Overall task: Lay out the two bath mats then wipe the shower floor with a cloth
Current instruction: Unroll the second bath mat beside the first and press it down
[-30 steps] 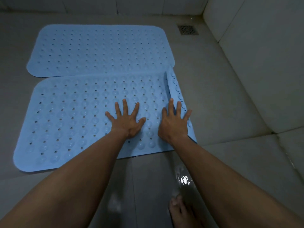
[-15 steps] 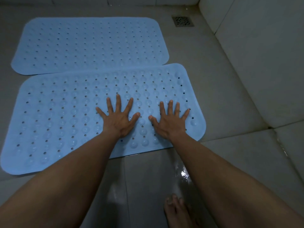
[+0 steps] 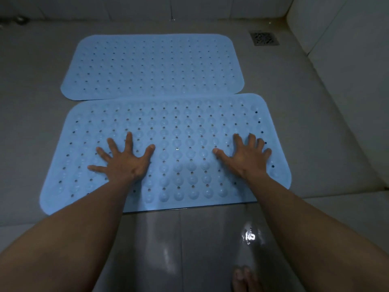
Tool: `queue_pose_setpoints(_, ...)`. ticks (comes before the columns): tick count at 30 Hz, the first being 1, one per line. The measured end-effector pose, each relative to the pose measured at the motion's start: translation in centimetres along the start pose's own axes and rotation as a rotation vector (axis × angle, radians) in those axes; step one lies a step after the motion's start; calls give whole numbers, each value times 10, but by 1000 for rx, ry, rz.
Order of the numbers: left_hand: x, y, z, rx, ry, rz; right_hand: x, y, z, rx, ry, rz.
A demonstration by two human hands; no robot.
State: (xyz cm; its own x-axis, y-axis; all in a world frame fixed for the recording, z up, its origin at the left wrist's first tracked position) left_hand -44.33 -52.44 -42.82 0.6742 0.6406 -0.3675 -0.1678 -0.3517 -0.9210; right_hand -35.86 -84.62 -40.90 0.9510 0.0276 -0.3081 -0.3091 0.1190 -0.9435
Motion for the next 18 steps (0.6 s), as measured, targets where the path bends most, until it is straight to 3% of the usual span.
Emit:
queue_pose_setpoints(5,14,-12,16,-28,-20,-137,21,3,-4,30,30,171)
queue_pose_setpoints(10,32,-12,39,-20,-70,-2,17,7,2,-3,21,192)
queue_pose_setpoints(18,36,-20,56,-27,-80,45,12,10,22,-47,27,236)
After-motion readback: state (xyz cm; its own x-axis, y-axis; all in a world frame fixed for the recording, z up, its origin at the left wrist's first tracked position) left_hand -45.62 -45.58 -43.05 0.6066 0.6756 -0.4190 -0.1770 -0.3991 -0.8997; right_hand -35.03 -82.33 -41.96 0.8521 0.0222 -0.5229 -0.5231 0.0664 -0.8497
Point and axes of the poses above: each hand's wrist, its own x-axis towards the middle knuckle, its own y-axis out of the palm, z = x × y, the point moved 2 cm from there along x, towards the middle knuckle, and after that the axes turned 1 degree about -y, right-handed, at the moved point
